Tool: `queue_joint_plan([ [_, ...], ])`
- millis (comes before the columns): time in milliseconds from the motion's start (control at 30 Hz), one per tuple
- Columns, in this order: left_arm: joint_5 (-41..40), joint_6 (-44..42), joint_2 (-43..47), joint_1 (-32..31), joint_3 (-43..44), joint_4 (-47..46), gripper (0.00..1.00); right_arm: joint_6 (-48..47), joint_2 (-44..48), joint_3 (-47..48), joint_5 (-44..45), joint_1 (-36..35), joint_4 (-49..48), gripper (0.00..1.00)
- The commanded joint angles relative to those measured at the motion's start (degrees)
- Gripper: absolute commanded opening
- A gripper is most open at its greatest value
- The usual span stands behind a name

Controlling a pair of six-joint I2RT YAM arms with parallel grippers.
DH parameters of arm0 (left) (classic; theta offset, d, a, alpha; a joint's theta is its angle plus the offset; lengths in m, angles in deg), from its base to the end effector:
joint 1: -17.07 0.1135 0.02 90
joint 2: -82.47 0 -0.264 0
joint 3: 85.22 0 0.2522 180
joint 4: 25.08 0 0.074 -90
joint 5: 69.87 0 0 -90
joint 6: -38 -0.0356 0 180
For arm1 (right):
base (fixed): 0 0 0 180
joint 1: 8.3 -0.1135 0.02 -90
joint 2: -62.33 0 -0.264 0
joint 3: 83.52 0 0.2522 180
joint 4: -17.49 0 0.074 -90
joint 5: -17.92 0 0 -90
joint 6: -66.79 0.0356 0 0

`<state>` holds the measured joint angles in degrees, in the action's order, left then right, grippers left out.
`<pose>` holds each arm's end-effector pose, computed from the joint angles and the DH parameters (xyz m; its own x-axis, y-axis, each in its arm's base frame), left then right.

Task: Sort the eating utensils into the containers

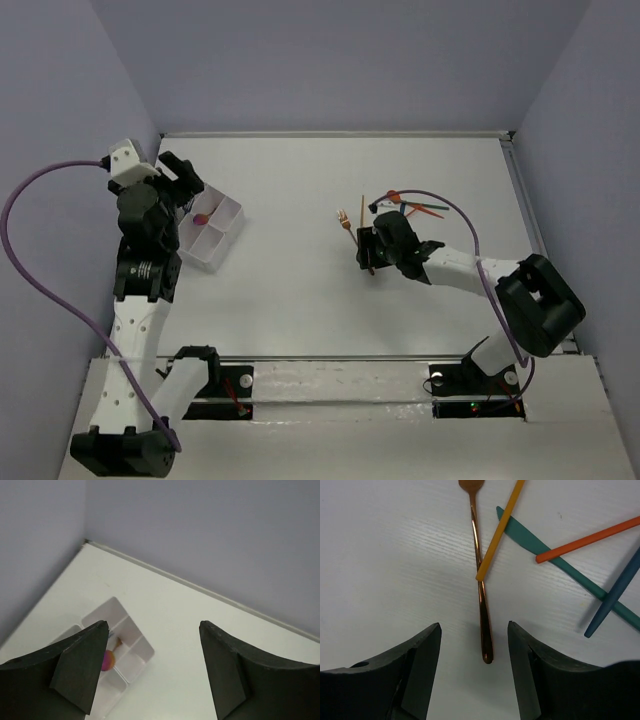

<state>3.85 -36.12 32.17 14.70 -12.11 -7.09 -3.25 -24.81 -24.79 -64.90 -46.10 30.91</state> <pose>0.1919 0.0020 0.4235 0.1463 -0.2689 -0.9520 -0.2073 0.9326 -0.2953 0.2478 0.1866 0.1843 -0.6778 -0.0971 -0.7288 -0.3225 0.9301 0.1760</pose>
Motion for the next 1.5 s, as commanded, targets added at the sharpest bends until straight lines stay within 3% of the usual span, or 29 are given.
queue_joint_plan([
  [0,21.32,5.12,5.38,-0.96,-7.31,-1.06,0.84,-1.95,-2.24,4.07,2.49,0.45,0.25,0.62],
  [167,31.28,5.83,13.55,-0.97,-16.45,-2.64,0.84,-1.95,-6.55,6.97,3.19,0.45,2.45,0.60],
  [267,31.74,4.43,16.81,-0.97,-19.70,-2.39,0.84,-1.77,-9.63,7.85,2.93,0.45,3.23,0.54],
  [567,35.69,3.72,19.28,-0.97,-20.24,-2.47,0.85,0.95,-10.60,7.68,3.55,0.45,5.70,0.46],
  [600,36.48,3.81,19.45,-0.97,-20.24,-2.56,0.85,0.69,-10.86,7.41,3.02,0.45,5.61,0.40],
  [767,38.07,4.07,19.63,-0.97,-20.59,-2.82,0.85,2.18,-11.39,6.89,3.53,-7.45,6.84,0.23],
  [1100,38.24,4.33,19.63,-0.97,-20.94,-2.73,0.85,3.59,-10.96,4.08,5.30,-14.49,7.37,0.15],
  [1200,38.94,4.60,18.76,-0.97,-21.12,-3.08,0.85,3.33,-9.64,3.46,5.21,-14.49,6.93,0.19],
  [1267,39.65,4.86,18.23,-0.97,-21.03,-3.26,0.85,2.28,-10.16,4.16,5.48,-14.49,7.19,0.37],
  [1467,39.39,4.86,17.70,-0.97,-21.21,-3.26,0.85,-0.80,-13.67,9.16,6.53,-14.49,6.93,0.46],
])
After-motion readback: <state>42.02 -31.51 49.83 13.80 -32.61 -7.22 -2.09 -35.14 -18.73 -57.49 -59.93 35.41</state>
